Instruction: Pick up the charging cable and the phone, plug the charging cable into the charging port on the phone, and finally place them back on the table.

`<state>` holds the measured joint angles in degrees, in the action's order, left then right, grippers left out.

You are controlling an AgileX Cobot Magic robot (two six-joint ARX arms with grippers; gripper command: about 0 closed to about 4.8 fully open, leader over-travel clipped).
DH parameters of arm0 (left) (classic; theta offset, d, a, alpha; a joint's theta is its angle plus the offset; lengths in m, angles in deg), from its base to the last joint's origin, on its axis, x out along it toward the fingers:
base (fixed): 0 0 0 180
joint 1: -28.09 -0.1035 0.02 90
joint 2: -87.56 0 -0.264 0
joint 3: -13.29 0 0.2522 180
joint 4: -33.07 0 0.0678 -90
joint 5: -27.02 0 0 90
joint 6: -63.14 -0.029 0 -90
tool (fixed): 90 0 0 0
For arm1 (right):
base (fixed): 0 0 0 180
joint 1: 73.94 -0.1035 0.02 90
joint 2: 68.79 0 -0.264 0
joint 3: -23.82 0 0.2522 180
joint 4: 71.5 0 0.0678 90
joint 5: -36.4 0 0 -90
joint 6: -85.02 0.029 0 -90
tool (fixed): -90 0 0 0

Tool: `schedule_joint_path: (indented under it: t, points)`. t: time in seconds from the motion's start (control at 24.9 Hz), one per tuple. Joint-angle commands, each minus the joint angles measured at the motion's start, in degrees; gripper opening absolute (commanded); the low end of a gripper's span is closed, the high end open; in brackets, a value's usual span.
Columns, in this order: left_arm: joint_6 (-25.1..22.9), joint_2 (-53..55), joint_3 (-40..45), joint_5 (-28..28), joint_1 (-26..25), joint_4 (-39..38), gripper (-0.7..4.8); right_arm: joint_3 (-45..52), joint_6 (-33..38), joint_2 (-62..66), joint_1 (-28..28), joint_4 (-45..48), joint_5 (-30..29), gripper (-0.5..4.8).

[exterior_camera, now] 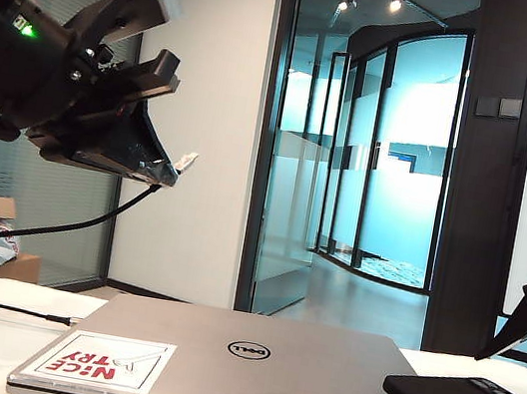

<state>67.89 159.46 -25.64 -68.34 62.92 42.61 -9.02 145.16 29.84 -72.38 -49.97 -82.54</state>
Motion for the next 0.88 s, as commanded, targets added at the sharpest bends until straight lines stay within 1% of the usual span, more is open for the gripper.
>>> schedule_joint_path:
  t: [0.04,0.88]
  points:
    - [0.0,-0.2,-0.2,-0.1,-0.1,0.8,-0.07,-0.1,-0.1,0.8,-0.1,0.9,0.3,4.49]
    - [0.0,-0.2,-0.2,-0.1,-0.1,1.2,-0.07,-1.2,-0.1,9.2,-0.9,7.4,0.3,4.48]
